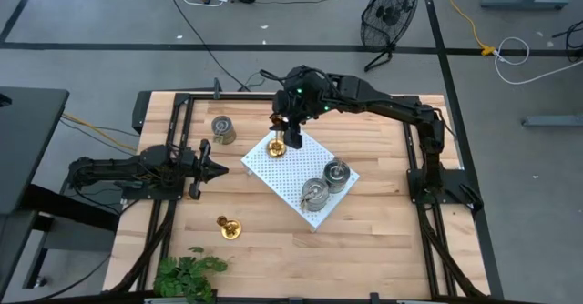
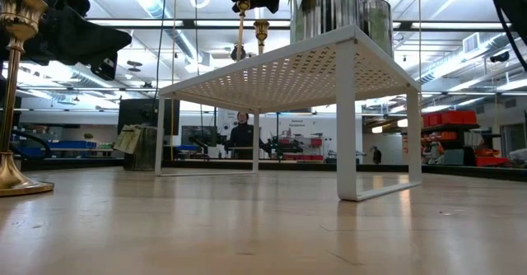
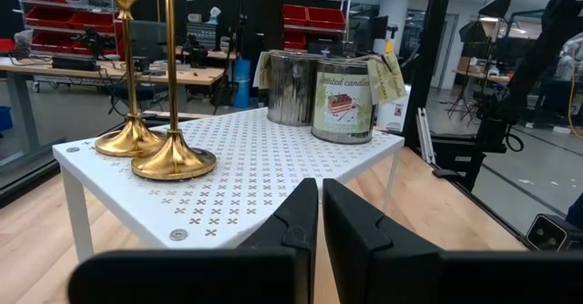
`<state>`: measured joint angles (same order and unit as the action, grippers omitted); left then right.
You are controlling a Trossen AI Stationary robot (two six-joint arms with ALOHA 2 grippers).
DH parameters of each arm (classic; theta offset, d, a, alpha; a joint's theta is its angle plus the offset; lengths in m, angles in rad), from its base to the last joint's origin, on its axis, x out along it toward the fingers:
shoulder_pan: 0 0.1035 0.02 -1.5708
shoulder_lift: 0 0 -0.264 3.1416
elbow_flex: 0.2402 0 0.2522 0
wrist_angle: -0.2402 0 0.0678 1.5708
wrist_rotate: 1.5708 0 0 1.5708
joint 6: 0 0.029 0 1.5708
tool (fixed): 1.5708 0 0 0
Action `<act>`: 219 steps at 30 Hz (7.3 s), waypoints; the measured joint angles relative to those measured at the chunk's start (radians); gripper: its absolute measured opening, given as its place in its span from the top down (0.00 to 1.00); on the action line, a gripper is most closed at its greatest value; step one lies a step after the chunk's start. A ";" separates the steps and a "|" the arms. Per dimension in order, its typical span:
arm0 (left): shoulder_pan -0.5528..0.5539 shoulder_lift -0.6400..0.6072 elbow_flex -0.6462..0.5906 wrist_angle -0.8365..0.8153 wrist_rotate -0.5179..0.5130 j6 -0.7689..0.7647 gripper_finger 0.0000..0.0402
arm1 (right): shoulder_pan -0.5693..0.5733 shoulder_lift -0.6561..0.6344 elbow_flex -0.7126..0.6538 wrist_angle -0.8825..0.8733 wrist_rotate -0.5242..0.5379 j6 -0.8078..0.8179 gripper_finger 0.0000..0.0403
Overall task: Pick & Place candle stick holders
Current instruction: Put the top right gold candle holder on the shelf align with the other gold metal candle holder, then put the scented candle on the shelf
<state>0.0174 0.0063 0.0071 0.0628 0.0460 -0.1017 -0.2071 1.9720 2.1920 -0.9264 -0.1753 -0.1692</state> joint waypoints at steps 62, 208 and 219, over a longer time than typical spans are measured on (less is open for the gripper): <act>0.000 0.000 0.000 0.000 0.000 0.000 0.94 | -0.004 -0.002 -0.002 0.032 0.002 -0.003 0.37; 0.000 0.000 0.000 0.000 0.000 0.000 0.94 | 0.135 -1.508 -2.041 1.113 0.133 0.187 0.99; 0.000 0.000 0.000 0.000 0.000 0.000 0.94 | 0.174 -1.622 -2.109 1.114 0.133 0.187 1.00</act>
<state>0.0176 0.0062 0.0068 0.0628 0.0460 -0.1016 -0.0334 0.3498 0.0834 0.1875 -0.0425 0.0181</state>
